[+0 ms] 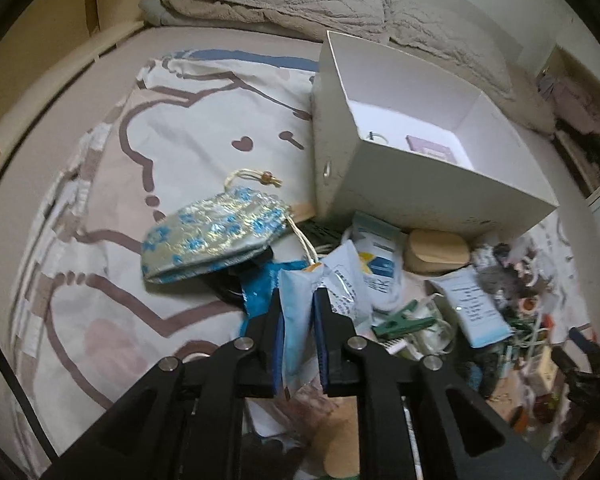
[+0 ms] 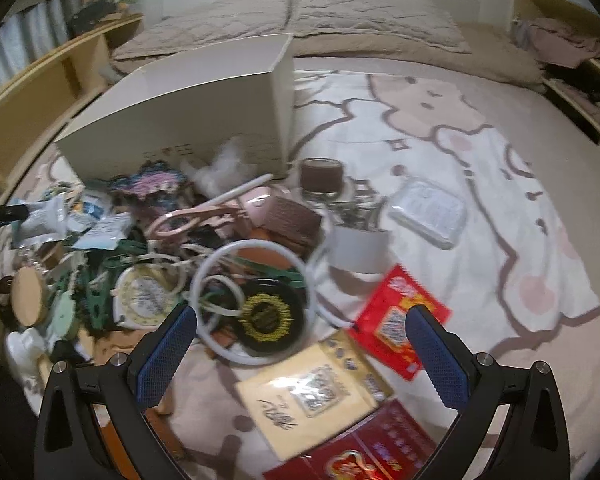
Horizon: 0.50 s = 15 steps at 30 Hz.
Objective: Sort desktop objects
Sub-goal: 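Close the left gripper on the white packet while the right gripper grasps the white plastic ring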
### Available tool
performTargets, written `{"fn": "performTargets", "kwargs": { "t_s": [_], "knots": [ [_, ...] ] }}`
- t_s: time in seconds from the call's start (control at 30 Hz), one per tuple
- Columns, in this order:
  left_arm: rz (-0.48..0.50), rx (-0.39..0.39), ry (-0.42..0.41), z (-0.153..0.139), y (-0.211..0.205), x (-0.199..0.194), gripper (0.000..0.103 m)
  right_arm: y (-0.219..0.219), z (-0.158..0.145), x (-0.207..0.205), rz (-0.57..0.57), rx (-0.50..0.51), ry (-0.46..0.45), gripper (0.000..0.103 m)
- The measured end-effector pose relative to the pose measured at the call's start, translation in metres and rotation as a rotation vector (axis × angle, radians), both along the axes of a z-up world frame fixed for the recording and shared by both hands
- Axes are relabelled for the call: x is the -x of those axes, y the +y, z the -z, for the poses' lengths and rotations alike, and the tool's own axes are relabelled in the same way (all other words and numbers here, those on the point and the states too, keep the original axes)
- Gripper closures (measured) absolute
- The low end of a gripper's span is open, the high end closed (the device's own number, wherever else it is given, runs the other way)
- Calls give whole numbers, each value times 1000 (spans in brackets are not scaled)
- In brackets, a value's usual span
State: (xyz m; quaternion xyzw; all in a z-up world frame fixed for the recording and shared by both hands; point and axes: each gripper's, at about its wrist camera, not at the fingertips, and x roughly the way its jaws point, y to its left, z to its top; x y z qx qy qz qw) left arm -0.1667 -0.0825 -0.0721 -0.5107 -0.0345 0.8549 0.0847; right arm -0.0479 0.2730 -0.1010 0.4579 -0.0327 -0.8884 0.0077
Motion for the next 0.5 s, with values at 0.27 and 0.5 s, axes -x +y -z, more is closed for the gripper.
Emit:
{"fn": "performTargets", "kwargs": {
  "t_s": [0.27,0.5],
  "knots": [
    [-48,119,13,6,0,10,78,-3,10,10,-152,27,2,0],
    [-83,118,15,5,-4,10,54,-3,29,27,-281,51,-67,0]
  ]
}}
